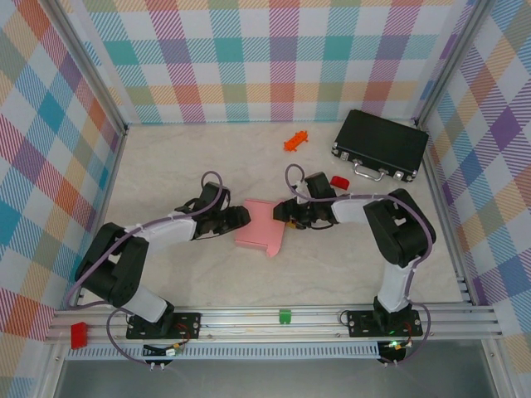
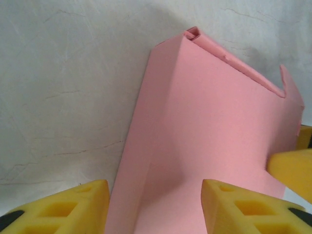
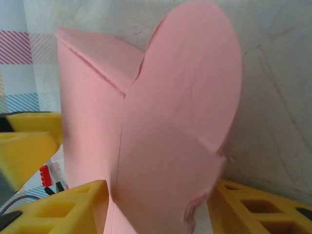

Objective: Fold the paper box

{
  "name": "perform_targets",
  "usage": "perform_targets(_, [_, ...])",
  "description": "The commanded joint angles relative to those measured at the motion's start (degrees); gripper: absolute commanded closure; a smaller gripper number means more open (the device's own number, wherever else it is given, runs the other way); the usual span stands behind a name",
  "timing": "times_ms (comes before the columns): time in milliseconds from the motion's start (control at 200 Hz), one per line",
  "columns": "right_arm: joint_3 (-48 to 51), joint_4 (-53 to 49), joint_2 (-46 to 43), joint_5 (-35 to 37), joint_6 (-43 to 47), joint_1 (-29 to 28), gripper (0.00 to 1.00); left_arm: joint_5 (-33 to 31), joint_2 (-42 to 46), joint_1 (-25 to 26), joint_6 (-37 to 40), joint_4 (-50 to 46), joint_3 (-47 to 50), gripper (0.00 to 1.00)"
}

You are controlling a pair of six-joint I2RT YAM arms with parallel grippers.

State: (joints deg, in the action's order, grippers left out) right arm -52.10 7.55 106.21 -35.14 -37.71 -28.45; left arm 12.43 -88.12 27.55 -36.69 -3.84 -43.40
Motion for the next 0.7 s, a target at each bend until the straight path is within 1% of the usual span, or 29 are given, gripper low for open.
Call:
perform_targets(0, [1.8,4.5,-2.5,-3.6,-1.9,0.3,0.45,0.9,-1.2,-0.2,0.7,1.3,-1.1,0.51])
perform_targets(100, [3.0,6.2,-3.1,-4.3,-2.8,0.3,0.45,1.0,-1.1,-0.1,0.6,1.3,-0.8,0.56])
perform_targets(315, [4.4,10.5,-3.4,-6.6,-5.3,0.3,0.45,0.2,-0.3,0.0,0.2,0.9,0.3,0.59])
perform_targets(365, [4.3,10.7,-3.3,-6.9,-5.6,0.3,0.46,-0.2,-0.3,0.0,0.0,0.8,0.4,0.61])
perform_targets(655, [3.2,12.9,-0.7,-7.8,-6.8,-0.4,0.47,-0.3,-1.0,0.0,-1.0,1.8,1.5,0.64])
perform_targets(700, [2.8,13.1,-0.1,-7.9,-7.1,-0.7,0.47,-0.3,-1.2,0.0,-1.2,2.2,1.7,0.66])
